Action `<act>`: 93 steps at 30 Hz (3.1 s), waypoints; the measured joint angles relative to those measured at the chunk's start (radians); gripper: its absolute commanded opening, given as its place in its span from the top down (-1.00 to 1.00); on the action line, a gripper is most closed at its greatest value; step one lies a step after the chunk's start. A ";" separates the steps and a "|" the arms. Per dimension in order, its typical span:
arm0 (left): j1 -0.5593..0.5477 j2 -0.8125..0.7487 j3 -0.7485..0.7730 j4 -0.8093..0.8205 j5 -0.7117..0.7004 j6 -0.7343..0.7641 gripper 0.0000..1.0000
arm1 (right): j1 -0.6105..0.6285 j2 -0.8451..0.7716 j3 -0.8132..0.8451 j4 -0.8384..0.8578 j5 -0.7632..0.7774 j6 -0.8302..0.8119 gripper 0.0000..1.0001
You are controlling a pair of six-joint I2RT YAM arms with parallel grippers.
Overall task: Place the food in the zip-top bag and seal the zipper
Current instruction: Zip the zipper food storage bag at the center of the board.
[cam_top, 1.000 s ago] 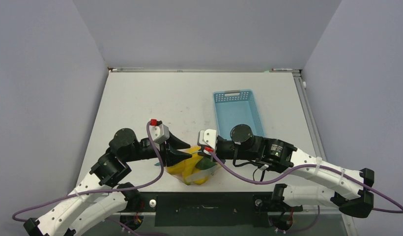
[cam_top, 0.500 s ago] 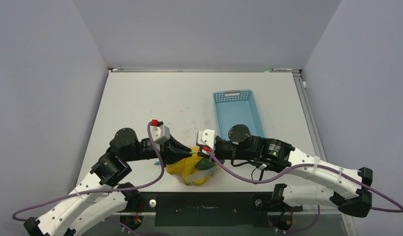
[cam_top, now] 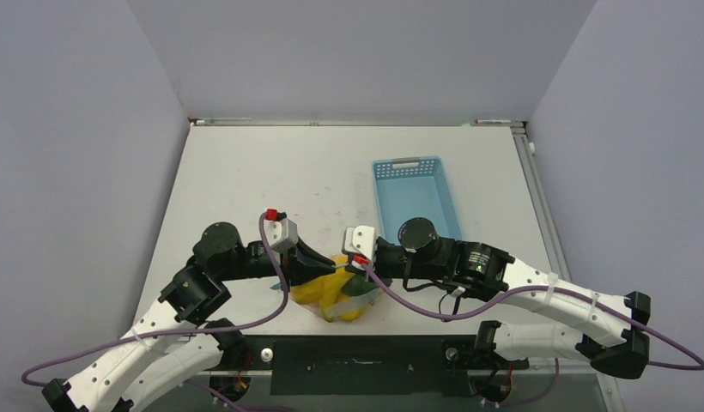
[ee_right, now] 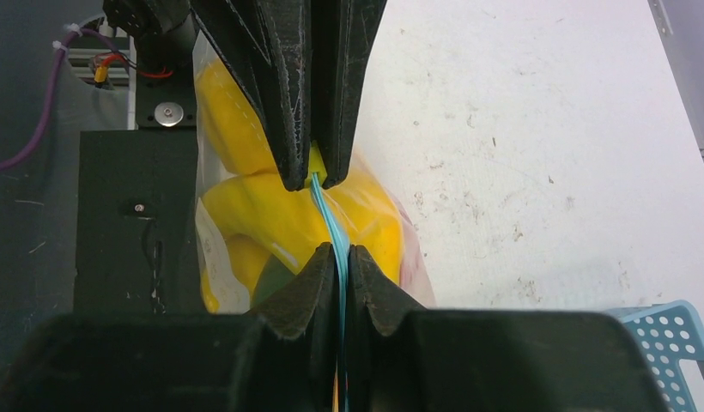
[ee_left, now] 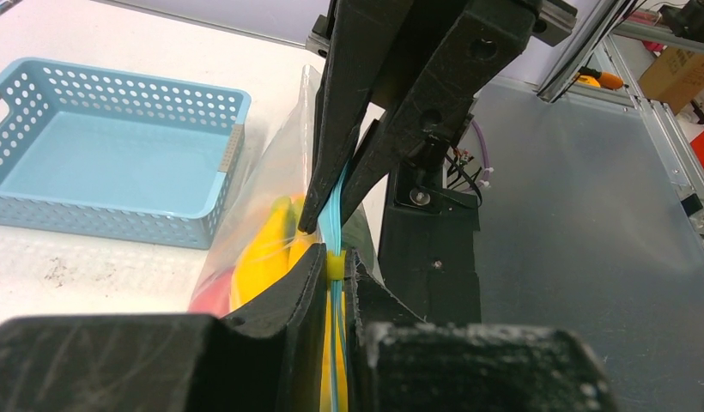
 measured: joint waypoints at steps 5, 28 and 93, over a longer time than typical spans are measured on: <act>0.000 -0.008 0.000 -0.002 -0.006 0.013 1.00 | 0.001 -0.002 0.000 0.001 0.011 0.000 0.89; 0.001 -0.058 0.000 -0.015 -0.090 0.053 1.00 | 0.003 -0.099 -0.019 -0.008 0.166 0.001 0.89; 0.016 -0.183 -0.024 -0.047 -0.292 0.066 -0.72 | -0.002 -0.089 -0.013 -0.079 0.340 0.006 0.89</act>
